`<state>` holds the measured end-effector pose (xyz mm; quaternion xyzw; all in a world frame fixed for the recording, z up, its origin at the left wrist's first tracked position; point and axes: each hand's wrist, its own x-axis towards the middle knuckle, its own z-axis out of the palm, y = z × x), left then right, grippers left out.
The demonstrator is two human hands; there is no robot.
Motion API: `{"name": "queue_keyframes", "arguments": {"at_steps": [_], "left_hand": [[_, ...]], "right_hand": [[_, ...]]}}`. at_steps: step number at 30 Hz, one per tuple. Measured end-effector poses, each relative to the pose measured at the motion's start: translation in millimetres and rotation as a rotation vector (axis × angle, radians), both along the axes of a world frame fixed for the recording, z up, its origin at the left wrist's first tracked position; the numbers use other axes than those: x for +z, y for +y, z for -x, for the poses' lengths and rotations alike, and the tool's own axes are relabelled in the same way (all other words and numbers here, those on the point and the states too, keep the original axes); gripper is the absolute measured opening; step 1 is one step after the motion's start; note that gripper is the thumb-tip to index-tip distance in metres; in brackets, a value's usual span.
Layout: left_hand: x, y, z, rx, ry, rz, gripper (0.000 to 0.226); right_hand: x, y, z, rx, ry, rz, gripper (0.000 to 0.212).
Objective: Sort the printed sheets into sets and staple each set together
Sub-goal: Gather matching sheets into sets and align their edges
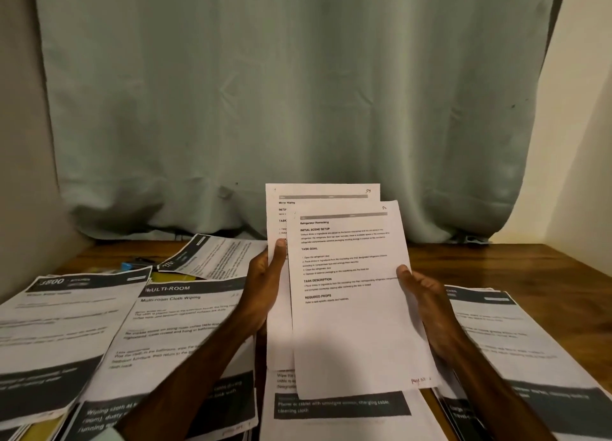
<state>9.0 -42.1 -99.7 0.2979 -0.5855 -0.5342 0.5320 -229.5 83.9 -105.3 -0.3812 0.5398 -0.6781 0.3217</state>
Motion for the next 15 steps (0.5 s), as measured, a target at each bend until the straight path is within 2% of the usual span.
{"name": "queue_keyframes", "arguments": {"at_steps": [6, 9, 15], "left_hand": [[-3, 0, 2, -0.044, -0.018, -0.036, 0.041], [-4, 1, 6, -0.067, -0.004, -0.068, 0.035], [2, 10, 4, -0.233, -0.031, -0.103, 0.043]], "right_hand": [[-3, -4, 1, -0.053, 0.068, 0.000, 0.020], [-4, -8, 0, -0.085, 0.092, -0.001, 0.020], [-2, -15, -12, -0.186, 0.143, -0.039, 0.027]]}}
